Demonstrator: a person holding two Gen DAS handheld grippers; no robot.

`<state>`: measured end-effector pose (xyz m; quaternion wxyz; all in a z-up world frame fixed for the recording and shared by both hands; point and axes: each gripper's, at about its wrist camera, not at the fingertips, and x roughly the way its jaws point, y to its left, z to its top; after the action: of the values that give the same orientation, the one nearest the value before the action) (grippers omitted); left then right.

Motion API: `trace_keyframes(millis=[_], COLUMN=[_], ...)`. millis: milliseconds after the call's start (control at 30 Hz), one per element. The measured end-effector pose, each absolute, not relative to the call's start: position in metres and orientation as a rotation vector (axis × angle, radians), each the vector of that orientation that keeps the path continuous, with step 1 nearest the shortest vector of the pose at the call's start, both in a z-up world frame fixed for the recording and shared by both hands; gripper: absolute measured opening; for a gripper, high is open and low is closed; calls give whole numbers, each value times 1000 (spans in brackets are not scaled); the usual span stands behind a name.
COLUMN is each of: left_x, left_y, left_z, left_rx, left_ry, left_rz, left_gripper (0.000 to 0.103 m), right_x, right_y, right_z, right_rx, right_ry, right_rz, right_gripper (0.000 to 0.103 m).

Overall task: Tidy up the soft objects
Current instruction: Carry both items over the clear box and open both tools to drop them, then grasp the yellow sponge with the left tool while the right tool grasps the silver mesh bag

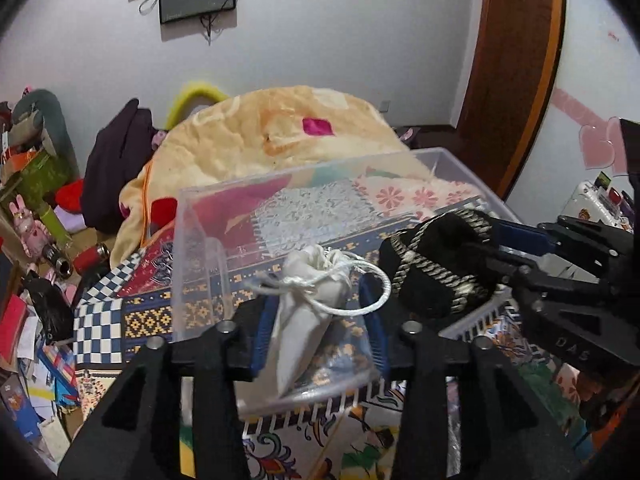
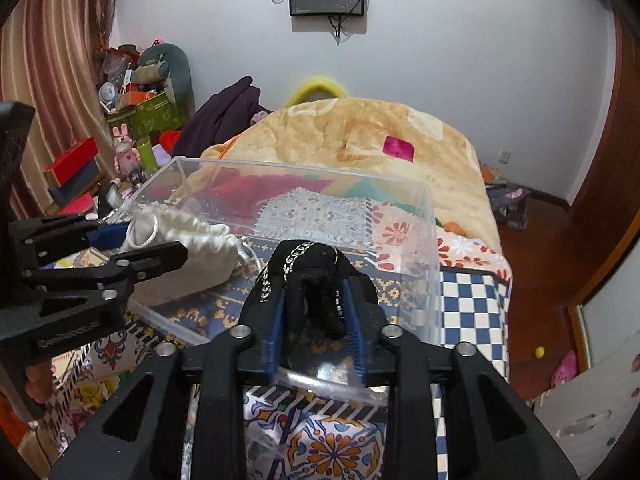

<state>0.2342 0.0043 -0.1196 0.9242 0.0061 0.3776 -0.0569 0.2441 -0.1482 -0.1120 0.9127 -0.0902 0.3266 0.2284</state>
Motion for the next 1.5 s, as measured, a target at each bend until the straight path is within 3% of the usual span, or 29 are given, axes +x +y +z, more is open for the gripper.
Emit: trace_keyframes(millis=[133, 267, 367, 500, 600, 1000, 1367, 1467, 1500], left_x=[212, 184, 162, 140, 127, 120, 142, 149, 152], left_y=[3, 5, 12, 29, 44, 98, 100, 103, 104], left_z=[-102, -84, -71, -60, -56, -113, -164, -169, -170], left_rx=[29, 69, 74, 42, 37, -36, -48, -72, -79], left_ry=[721, 624, 557, 521, 512, 662, 784, 795, 799], left_rz=[-125, -92, -63, -44, -17, 96, 107, 108, 104], left_gripper=[58, 73, 81, 95, 97, 99, 99, 97, 92], right_x=[232, 217, 204, 188, 177, 168, 167, 164, 163], right_y=[-154, -161, -163, -168, -169, -152, -152, -151, -150], right_z=[-102, -88, -78, -68, -66, -109, -157, -163, -165], right_rx=[-172, -167, -171, -151, -142, -100, -61, -72, -81], right_ry=[641, 581, 537, 483, 453, 521, 671, 684, 688], right_rz=[484, 488, 491, 499, 509, 544, 565, 572, 573], right_gripper=[37, 53, 59, 77, 83, 84, 84, 84, 84])
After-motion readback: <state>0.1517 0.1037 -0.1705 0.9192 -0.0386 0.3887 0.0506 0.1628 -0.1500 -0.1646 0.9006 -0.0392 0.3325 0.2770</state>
